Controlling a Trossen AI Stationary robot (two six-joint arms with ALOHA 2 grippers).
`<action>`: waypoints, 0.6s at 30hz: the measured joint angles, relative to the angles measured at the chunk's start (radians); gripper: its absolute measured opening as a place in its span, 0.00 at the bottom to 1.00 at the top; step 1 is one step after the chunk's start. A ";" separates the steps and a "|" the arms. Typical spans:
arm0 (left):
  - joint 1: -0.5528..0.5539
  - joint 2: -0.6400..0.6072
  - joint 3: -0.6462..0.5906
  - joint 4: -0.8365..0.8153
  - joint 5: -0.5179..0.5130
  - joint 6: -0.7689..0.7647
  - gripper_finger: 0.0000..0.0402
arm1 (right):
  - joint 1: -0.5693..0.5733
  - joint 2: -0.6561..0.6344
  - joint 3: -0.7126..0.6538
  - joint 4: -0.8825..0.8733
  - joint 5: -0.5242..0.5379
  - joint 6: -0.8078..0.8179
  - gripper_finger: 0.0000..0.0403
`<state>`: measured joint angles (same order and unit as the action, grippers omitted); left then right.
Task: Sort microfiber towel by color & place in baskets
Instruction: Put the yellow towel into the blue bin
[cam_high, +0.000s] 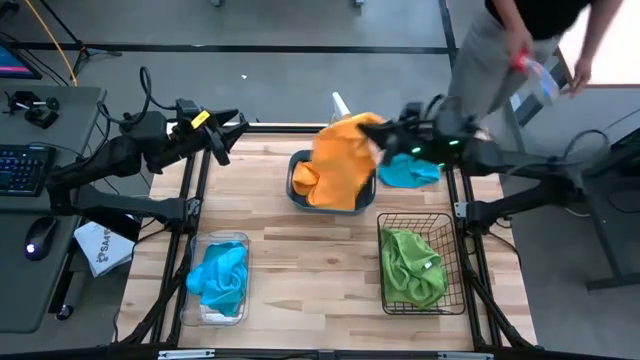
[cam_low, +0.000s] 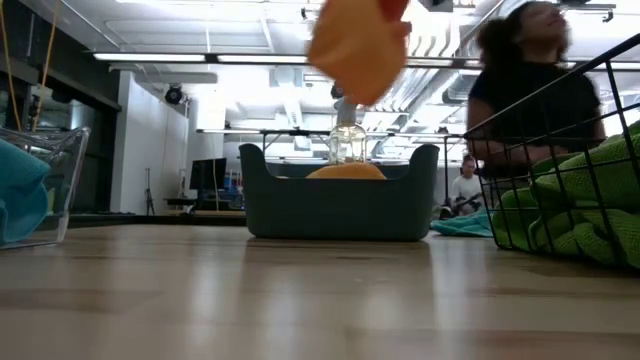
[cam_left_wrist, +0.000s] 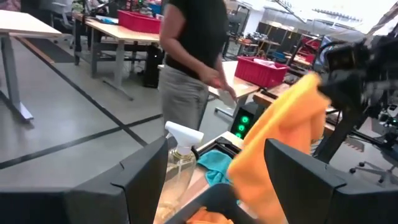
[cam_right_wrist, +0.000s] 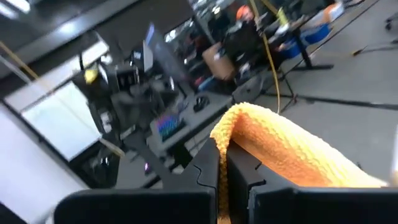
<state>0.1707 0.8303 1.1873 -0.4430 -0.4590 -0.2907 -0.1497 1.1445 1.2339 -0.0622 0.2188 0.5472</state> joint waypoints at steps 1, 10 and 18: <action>0.000 0.000 0.000 0.000 0.002 0.001 0.63 | 0.013 0.035 0.000 0.022 0.001 -0.005 0.00; 0.000 0.000 0.000 -0.002 0.009 0.014 0.63 | 0.057 0.219 -0.001 -0.009 0.152 -0.006 0.00; 0.000 0.000 0.000 -0.009 0.009 0.015 0.63 | 0.106 0.232 -0.001 -0.324 0.090 0.018 0.00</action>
<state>0.1703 0.8303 1.1873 -0.4519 -0.4503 -0.2760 -0.0442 1.3766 1.2327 -0.3862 0.3092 0.5655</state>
